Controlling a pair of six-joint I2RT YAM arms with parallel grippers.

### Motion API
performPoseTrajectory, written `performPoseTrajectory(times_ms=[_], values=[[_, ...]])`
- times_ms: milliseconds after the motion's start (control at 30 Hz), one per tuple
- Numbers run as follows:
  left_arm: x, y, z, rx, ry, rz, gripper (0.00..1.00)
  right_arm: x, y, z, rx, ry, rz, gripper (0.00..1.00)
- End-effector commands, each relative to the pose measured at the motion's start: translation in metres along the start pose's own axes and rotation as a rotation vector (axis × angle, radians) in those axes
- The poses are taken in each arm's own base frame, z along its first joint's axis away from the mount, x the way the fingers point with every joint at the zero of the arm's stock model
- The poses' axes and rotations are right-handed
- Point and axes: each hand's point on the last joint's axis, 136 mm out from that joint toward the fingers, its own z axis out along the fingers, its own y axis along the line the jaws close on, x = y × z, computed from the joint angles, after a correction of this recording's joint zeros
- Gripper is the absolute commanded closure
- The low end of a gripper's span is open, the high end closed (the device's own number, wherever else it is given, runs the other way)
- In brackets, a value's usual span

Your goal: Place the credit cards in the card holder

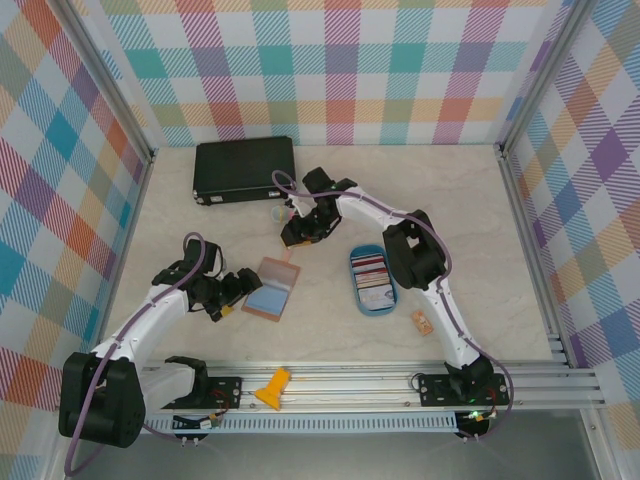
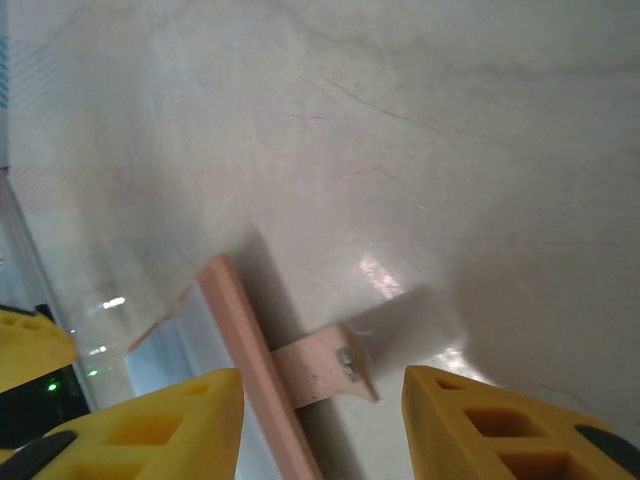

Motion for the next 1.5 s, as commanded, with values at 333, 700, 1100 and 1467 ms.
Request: performPoseTrajectory(times_ms=[333,700,1100,1467], values=[[-0.001,0.003,-0.003,-0.016,0.005,-0.006,0.09,0.001,0.009,0.019,-0.041,0.029,-0.025,0.62],[-0.002,0.003,-0.007,-0.025,-0.007,0.007,0.09,0.005,0.013,-0.003,0.043,-0.023,-0.02,0.87],[-0.02,-0.021,-0.002,0.067,-0.042,0.044,0.1,0.068,0.029,-0.052,0.11,-0.247,0.195,1.0],[-0.03,-0.031,0.001,0.09,-0.046,0.044,0.12,0.094,0.035,-0.059,0.158,-0.265,0.343,1.0]])
